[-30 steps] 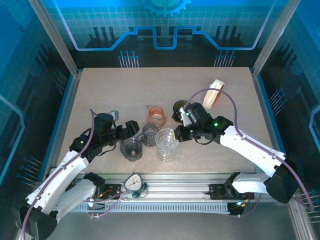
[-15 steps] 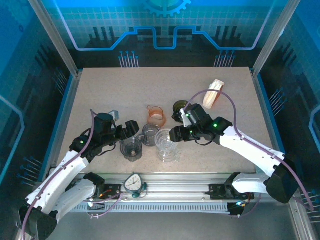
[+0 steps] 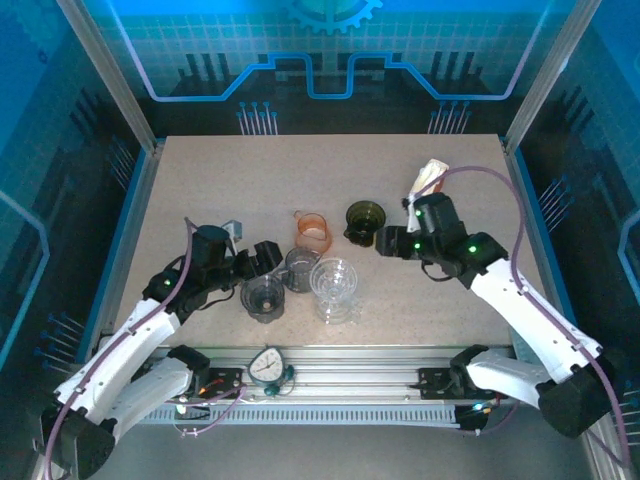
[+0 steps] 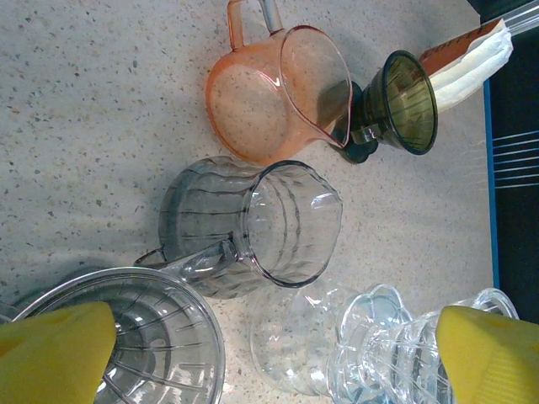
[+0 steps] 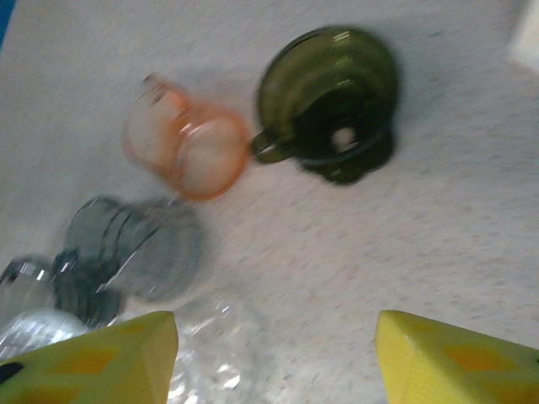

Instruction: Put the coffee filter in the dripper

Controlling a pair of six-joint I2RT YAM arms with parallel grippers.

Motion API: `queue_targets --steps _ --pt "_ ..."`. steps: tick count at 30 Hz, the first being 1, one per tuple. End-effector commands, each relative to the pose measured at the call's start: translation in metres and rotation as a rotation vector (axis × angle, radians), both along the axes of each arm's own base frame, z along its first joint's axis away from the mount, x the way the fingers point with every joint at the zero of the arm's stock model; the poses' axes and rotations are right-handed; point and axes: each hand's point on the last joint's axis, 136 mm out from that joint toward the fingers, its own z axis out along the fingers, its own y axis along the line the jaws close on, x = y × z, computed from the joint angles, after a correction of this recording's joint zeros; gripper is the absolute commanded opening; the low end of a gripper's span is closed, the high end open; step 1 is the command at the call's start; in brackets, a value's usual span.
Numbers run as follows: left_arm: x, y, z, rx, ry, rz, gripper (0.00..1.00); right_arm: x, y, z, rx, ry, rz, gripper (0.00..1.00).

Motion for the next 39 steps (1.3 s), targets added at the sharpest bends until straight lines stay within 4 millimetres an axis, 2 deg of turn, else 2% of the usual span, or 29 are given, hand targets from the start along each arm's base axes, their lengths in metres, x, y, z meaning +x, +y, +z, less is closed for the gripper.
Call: queue_targets --steps 1,7,10,19,21,25,29,34,39 --pt "-0.002 -0.006 -0.002 -0.031 0.003 -0.015 0.99 0.030 -0.032 0.011 -0.023 -0.060 -0.111 0.60" --pt "-0.003 -0.006 -0.006 -0.026 0.010 -0.014 0.99 0.088 -0.090 -0.011 -0.070 -0.029 -0.317 0.47" --pt "-0.003 -0.006 -0.006 -0.020 0.008 -0.021 0.99 0.113 -0.110 -0.024 -0.102 -0.003 -0.381 0.41" --pt "-0.001 -0.007 -0.006 -0.008 0.004 -0.033 0.99 0.171 -0.144 -0.051 -0.139 0.040 -0.453 0.38" --pt "0.000 -0.007 -0.007 -0.004 0.007 -0.033 0.99 0.180 -0.149 -0.052 -0.131 0.032 -0.462 0.38" --pt "0.003 -0.008 -0.008 0.001 0.008 -0.038 0.99 0.201 -0.148 -0.050 -0.118 0.009 -0.444 0.47" --pt "0.005 -0.008 -0.009 0.006 0.011 -0.035 0.99 0.217 -0.151 -0.051 -0.107 0.018 -0.470 0.46" --pt "0.008 -0.010 -0.013 0.009 0.021 -0.036 0.99 0.237 -0.140 -0.044 -0.114 0.000 -0.464 0.42" --pt "0.010 -0.010 -0.015 0.014 0.025 -0.032 0.99 0.240 -0.148 -0.045 -0.186 0.055 -0.587 0.41"
